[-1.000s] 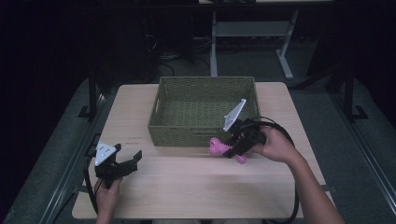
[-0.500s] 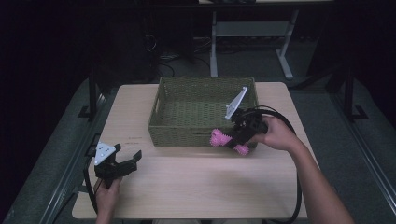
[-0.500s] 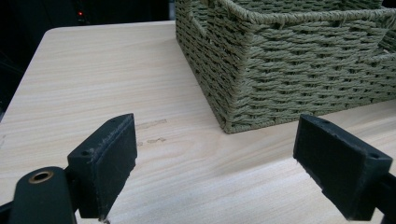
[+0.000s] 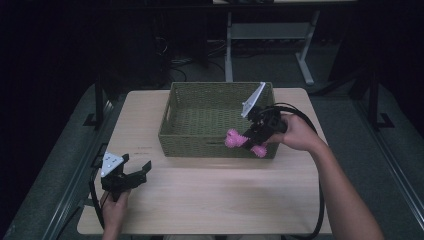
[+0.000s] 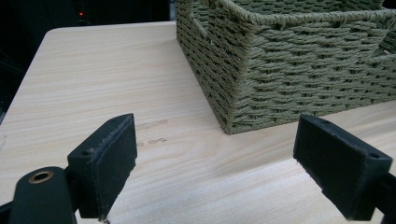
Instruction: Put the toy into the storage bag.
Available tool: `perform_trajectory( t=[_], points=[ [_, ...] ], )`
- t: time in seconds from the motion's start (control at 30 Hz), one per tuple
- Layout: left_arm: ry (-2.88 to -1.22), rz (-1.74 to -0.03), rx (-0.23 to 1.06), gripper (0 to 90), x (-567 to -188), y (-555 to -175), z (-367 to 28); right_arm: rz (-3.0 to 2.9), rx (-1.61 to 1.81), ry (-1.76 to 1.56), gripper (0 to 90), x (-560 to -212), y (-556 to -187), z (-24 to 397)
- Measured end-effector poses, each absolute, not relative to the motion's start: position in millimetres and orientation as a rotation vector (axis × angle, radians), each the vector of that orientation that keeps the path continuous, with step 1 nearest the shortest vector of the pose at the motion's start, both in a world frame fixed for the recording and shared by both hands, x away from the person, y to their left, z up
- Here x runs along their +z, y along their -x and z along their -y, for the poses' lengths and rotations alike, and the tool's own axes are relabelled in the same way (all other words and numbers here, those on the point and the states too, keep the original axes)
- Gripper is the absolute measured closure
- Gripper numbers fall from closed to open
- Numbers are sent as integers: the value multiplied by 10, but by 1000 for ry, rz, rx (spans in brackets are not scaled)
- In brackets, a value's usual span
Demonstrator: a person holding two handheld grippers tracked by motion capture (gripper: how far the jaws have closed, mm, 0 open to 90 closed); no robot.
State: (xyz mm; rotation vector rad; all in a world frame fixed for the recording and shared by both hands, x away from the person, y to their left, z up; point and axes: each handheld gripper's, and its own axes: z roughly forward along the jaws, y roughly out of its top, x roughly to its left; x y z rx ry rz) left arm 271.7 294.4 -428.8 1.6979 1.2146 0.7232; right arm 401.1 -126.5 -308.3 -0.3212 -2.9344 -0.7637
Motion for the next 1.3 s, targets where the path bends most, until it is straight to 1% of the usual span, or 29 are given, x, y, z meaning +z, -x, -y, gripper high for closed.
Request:
perform_trajectory(
  t=[0.73, 1.3],
  points=[
    [-1698, -1213, 722, 130, -4288, -2721, -2939, 2937, -755, 352, 579, -2890, -4276, 1301],
    [-1697, -1218, 716, 130, -4295, -2734, -2938, 2946, -699, 401, 579, -2877, -4544, 1316]
  ],
)
